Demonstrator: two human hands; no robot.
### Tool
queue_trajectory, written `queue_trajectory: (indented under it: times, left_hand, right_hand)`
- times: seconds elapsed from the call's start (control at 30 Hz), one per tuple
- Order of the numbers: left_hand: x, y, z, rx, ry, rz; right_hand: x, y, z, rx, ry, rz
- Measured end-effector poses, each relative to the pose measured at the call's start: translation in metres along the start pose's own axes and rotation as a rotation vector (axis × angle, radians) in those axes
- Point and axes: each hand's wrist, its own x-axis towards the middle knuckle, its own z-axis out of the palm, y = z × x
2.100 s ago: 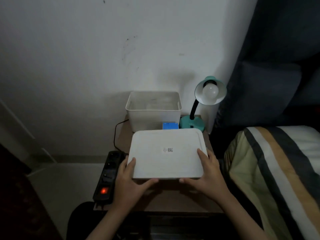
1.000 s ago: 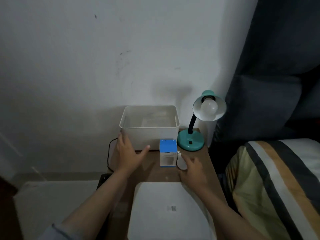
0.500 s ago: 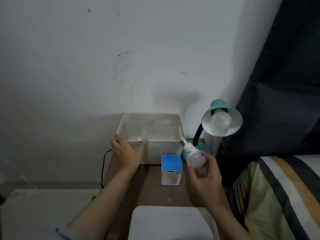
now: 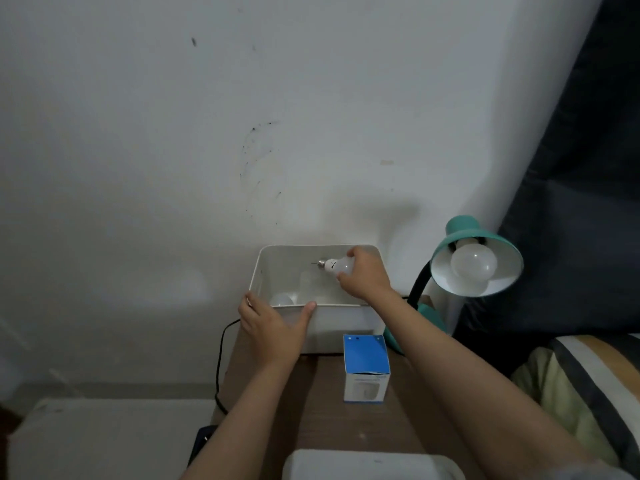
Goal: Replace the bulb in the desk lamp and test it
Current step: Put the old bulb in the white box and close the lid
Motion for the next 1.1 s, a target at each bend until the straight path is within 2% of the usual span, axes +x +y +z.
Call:
queue_trajectory:
  times: [0.2, 0.33, 0.5, 0.6, 0.83, 0.93, 1.1]
  left_hand:
    - [0.001, 0.000, -0.001, 0.029, -0.005, 0.003]
    - [0.001, 0.003, -0.004, 0.028, -0.037, -0.014]
    - [0.005, 0.011, -0.013, -0.010, -0.133, -0.080]
    - [0.002, 0.014, -0.024, -0.046, -0.279, -0.102]
    - [-0.087, 0.000, -0.063, -0.214, -0.361, -0.064]
    - [-0.146, -0.027, -0.076, -0.082, -0.505, -0.106]
    - [-0.221, -0.071, -0.095, 0.086, -0.607, -0.122]
  right_hand:
    - [0.013, 0.007, 0.008, -0.026, -0.081, 0.039]
    - [-0.001, 0.003, -0.003, 0.013, -0.057, 0.002]
    - [-0.069, -0.001, -0.036, 0.059, 0.119, -0.215]
    - [-0.129, 0.009, -0.051, 0.074, 0.110, -0.252]
    - [-0.255, 0.066, -0.058, -0.017, -0.081, -0.132]
    - [-0.303, 0.091, -0.051, -0.061, -0.160, -0.014]
    - [-0.360, 0.115, -0.042, -0.207, -0.236, 0.184]
